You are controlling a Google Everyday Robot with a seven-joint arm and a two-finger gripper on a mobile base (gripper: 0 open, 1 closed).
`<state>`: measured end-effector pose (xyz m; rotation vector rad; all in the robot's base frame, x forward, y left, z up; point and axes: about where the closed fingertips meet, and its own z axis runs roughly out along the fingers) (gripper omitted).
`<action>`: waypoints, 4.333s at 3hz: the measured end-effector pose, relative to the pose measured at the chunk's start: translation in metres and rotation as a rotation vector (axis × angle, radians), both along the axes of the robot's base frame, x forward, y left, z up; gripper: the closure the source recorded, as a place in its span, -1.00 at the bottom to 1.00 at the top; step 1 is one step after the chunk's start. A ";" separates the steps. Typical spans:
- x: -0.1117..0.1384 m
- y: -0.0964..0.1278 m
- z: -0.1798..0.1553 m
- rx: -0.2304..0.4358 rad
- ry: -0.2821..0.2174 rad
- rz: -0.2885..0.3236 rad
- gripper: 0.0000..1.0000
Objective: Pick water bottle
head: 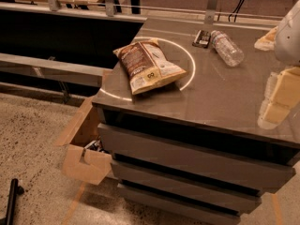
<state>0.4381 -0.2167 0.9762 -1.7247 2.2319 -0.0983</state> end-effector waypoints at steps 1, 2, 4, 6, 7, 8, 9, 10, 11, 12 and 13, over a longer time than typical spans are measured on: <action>0.000 0.000 0.000 0.000 0.000 0.000 -1.00; 0.006 -0.009 -0.001 0.065 -0.036 -0.047 -1.00; 0.030 -0.068 -0.021 0.364 -0.206 -0.254 -1.00; 0.081 -0.111 -0.031 0.558 -0.392 -0.366 -1.00; 0.091 -0.114 -0.033 0.578 -0.416 -0.377 -1.00; 0.090 -0.110 -0.038 0.584 -0.405 -0.377 -1.00; 0.107 -0.101 -0.052 0.628 -0.418 -0.396 -1.00; 0.150 -0.082 -0.073 0.697 -0.442 -0.412 -1.00; 0.174 -0.072 -0.087 0.730 -0.460 -0.432 -1.00; 0.201 -0.070 -0.093 0.763 -0.494 -0.463 -1.00; 0.230 -0.071 -0.094 0.786 -0.536 -0.477 -1.00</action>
Offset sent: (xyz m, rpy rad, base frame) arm 0.0250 -0.0395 -0.0046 0.2525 -0.1181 -0.1816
